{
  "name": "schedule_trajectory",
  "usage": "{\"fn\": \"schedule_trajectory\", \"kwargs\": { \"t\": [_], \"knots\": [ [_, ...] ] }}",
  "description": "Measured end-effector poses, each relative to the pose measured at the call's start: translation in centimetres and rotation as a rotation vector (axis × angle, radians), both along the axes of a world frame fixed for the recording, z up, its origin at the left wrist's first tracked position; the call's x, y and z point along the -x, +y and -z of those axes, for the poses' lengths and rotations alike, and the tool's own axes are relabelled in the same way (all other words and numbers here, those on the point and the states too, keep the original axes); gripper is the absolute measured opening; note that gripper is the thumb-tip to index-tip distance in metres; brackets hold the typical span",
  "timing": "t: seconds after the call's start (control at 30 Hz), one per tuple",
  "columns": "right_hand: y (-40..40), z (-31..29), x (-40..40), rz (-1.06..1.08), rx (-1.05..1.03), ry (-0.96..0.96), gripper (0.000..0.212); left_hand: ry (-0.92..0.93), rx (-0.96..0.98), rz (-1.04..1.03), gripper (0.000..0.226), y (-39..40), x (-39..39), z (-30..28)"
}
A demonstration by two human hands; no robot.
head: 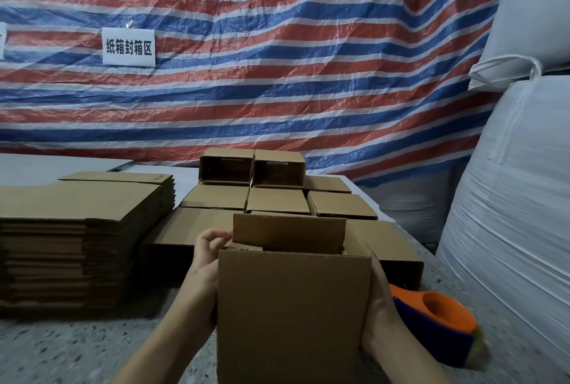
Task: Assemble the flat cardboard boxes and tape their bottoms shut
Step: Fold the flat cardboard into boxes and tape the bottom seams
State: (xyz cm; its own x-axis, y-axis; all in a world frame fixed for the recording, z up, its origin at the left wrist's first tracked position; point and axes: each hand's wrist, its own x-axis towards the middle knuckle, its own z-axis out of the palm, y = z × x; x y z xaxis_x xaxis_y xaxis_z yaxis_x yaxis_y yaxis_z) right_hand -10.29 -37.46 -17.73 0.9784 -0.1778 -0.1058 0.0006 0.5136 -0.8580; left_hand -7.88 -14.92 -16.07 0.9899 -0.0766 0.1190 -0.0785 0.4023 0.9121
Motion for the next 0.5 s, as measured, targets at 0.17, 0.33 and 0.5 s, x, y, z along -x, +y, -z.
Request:
{"fn": "schedule_trajectory", "kwargs": {
  "t": [0.17, 0.33, 0.5],
  "knots": [
    [-0.1, 0.3, -0.1, -0.023, 0.030, -0.074, 0.075, -0.020, -0.094, 0.135, 0.008, 1.0, -0.3, 0.5],
    [-0.1, 0.5, -0.1, -0.028, 0.041, -0.135, 0.067, -0.024, -0.163, 0.152, 0.019, 1.4, -0.7, 0.7],
    [0.1, -0.1, 0.1, -0.083, 0.063, -0.103, 0.056, -0.108, -0.178, 0.110, 0.042, 0.9, -0.9, 1.4]
  ]
}}
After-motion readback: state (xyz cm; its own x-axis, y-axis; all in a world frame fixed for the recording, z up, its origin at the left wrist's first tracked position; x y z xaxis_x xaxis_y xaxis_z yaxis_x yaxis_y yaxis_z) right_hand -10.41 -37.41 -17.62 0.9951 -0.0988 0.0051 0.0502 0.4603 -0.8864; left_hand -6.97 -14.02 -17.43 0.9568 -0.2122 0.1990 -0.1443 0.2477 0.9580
